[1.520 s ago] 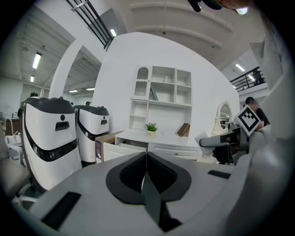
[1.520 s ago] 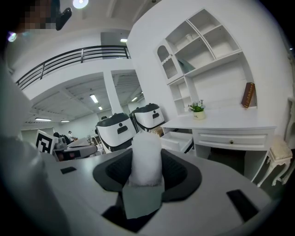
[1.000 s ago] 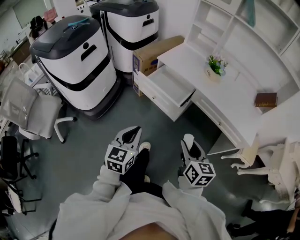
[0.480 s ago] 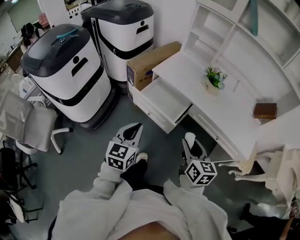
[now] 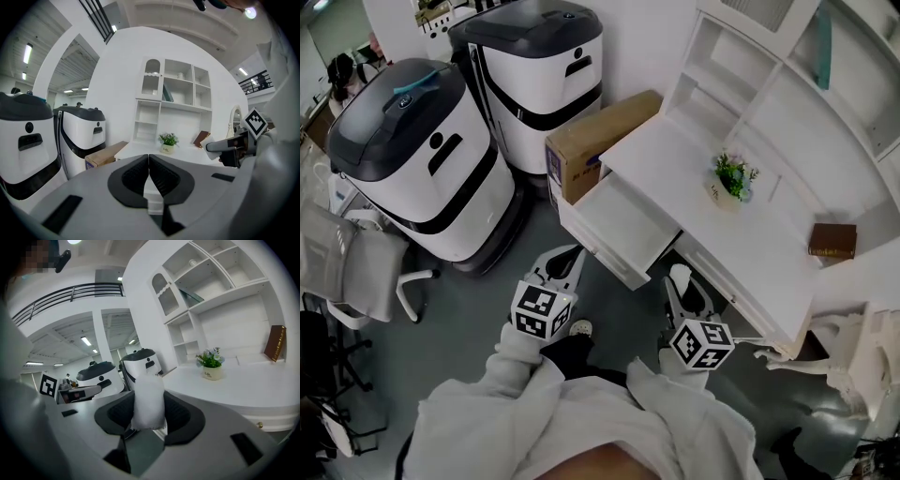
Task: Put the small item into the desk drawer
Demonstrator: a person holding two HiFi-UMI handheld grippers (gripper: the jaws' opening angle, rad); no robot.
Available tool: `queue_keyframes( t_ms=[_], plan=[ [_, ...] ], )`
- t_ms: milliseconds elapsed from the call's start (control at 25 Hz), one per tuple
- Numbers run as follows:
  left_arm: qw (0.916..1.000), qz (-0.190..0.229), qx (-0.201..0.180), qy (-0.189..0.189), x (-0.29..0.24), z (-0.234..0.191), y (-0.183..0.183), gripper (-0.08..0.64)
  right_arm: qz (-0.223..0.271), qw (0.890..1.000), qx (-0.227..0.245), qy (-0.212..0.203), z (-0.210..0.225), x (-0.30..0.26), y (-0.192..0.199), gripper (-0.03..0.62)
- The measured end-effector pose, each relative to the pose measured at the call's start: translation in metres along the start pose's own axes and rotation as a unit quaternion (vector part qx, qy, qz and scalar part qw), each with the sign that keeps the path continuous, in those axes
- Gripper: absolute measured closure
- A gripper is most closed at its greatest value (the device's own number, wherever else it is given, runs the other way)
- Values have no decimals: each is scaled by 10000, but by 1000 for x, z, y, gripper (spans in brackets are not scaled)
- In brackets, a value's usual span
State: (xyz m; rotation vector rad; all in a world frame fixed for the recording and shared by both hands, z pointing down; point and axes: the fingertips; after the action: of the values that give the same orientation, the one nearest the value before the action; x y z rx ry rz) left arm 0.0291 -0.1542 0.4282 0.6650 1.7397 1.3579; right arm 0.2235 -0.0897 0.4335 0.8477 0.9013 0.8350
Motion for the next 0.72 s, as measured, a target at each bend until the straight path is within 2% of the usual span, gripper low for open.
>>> queue_keyframes(
  t_ms=[400,720],
  plan=[
    [9997,-57,-29,215,-43,-25,-1,543,9,9999,-116,113,12,-44,-5,399],
    [9994,-166,35,286,-47,-34,9,543,-36,9998,-177,90,10,-60,-4,399]
  ],
)
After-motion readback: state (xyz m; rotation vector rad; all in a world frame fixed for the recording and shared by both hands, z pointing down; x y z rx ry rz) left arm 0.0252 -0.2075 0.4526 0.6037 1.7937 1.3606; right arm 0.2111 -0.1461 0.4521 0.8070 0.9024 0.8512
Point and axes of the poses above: the fingertips, and each gripper's own axes: x backward along the fingers, z to its right, y out of its underside, and after that the axes turned 8 degrees about -y, right-handed
